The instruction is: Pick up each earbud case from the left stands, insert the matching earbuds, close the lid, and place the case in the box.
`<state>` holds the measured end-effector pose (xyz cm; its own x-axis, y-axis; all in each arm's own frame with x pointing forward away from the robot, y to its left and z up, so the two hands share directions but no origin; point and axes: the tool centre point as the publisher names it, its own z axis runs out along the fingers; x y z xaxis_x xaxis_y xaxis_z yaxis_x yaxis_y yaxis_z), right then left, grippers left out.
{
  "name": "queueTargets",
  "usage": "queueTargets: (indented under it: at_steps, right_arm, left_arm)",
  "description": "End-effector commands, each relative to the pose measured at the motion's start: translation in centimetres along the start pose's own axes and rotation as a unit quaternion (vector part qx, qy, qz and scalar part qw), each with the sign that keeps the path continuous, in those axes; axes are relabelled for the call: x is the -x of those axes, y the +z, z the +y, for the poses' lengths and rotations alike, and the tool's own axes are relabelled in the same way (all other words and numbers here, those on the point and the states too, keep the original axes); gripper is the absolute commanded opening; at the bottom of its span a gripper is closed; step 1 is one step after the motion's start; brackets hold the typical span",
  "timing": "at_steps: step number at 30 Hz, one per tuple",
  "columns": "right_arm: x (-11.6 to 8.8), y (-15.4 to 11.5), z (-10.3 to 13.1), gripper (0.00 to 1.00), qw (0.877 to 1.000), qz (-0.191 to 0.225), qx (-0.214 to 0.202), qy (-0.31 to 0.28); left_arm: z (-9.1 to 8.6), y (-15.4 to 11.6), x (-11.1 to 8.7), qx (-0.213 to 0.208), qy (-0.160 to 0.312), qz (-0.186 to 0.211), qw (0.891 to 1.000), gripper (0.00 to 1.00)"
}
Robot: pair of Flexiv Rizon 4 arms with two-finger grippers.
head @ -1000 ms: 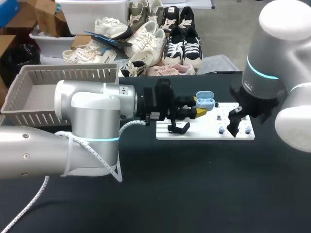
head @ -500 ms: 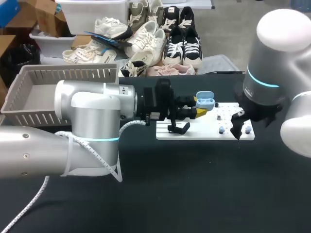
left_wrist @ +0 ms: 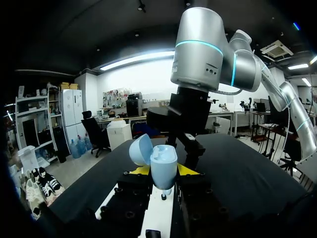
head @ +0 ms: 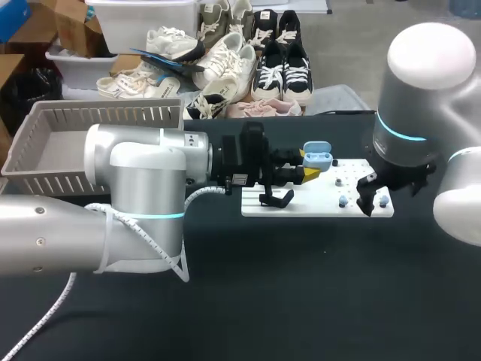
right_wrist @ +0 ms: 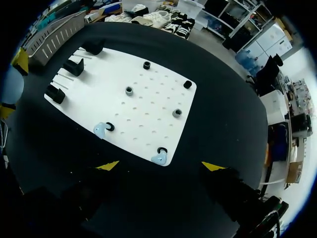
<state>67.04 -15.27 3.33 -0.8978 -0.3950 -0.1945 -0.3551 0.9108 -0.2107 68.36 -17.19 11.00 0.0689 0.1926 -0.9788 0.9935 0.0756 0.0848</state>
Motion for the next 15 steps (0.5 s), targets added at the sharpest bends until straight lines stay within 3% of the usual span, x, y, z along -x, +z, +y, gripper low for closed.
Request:
queueTargets:
  at_steps: [1, 6, 12, 15]
  right_arm:
    - [0.64, 0.37, 0.11, 1.0, 1.0, 0.007, 0.002, -0.004]
    - [1.05, 0.73, -0.1, 0.91, 1.0, 0.014, 0.007, -0.015]
    - [1.16, 0.83, -0.08, 0.9, 0.999, 0.021, 0.01, -0.023]
    - [1.06, 1.0, 0.01, 0.83, 0.999, 0.026, 0.01, -0.025]
  left_arm:
    - [-0.09, -0.02, -0.08, 0.002, 0.001, -0.002, 1.0, 0.0]
    - [-0.09, -0.02, -0.08, 0.002, 0.001, -0.002, 1.0, 0.0]
    - [-0.09, -0.02, -0.08, 0.002, 0.001, -0.002, 1.0, 0.0]
    - [-0.09, -0.02, -0.08, 0.002, 0.001, -0.002, 1.0, 0.0]
